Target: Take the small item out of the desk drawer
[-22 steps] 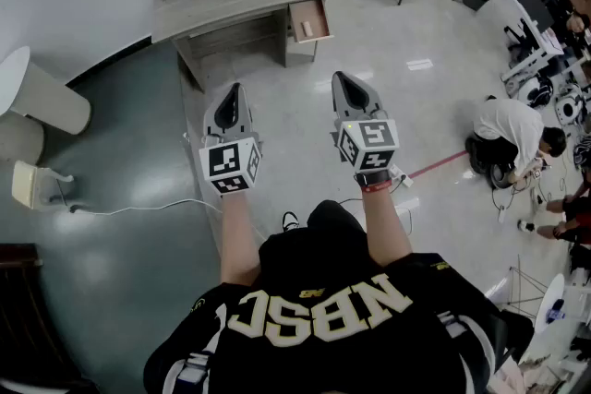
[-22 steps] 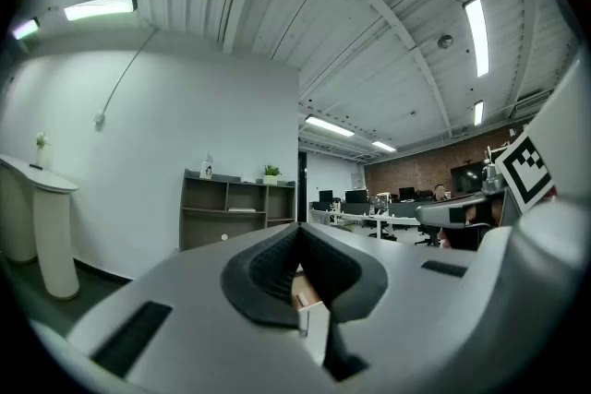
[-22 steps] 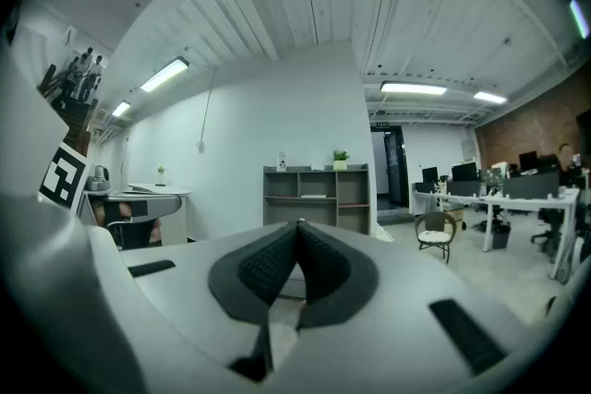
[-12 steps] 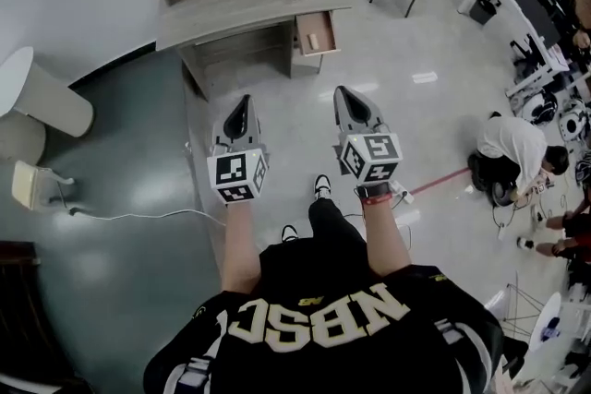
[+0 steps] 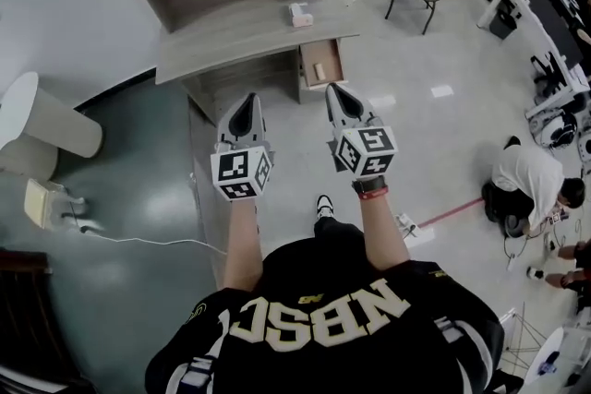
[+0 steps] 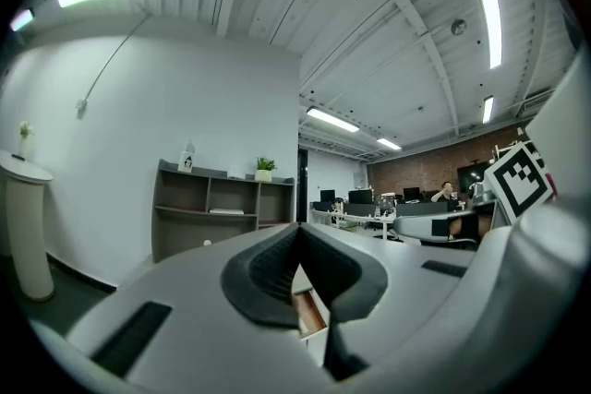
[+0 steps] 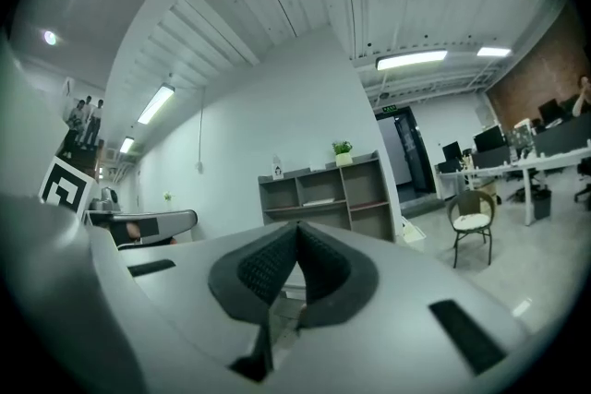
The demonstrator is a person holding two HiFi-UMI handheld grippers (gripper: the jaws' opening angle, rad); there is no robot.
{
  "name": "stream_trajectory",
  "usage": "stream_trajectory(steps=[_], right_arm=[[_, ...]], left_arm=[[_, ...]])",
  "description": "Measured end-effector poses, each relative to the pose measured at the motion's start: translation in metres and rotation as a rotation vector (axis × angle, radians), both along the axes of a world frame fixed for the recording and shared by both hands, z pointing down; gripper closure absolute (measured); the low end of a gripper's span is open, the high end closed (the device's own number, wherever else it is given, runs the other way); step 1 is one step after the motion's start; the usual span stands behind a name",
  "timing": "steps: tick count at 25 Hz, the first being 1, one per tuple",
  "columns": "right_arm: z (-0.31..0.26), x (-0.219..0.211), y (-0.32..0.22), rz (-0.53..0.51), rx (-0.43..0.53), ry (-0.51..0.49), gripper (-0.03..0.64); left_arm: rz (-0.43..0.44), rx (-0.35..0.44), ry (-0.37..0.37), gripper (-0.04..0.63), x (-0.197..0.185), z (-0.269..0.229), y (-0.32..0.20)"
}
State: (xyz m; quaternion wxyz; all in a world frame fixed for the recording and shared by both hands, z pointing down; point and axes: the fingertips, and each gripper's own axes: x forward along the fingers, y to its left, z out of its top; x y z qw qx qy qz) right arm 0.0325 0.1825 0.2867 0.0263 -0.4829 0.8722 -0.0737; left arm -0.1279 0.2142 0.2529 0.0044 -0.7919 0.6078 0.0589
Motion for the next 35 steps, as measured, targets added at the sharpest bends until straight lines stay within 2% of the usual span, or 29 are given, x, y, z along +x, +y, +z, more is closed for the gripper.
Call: stream_trajectory(steps=[8, 20, 27, 30, 35], right_arm=[[-0.004, 0.037, -0.097, -0.019, -0.034, -0.042, 0.612], [0.057, 0.056, -0.166, -0.047, -0.155, 0.007, 0.611], [0.097, 0.055, -0.205, -0.015, -0.219, 0.046, 0.611], [0.115, 0.053, -0.224, 0.007, -0.252, 0.064, 0.611], [0.147, 0.041, -0.254, 0.024, -0.333, 0.109, 0.611]], left_arm=[[-0.025, -0.028, -0.013, 0.583, 0.035, -0.004, -0.086], [-0.025, -0.121, -0.042, 0.583, 0.066, 0.041, -0.170], [0.016, -0.177, -0.067, 0.583, 0.073, 0.078, -0.221], [0.065, -0.201, -0.070, 0.583, 0.080, 0.096, -0.244], [0.122, -0.219, -0.047, 0.583, 0.082, 0.121, -0.284]])
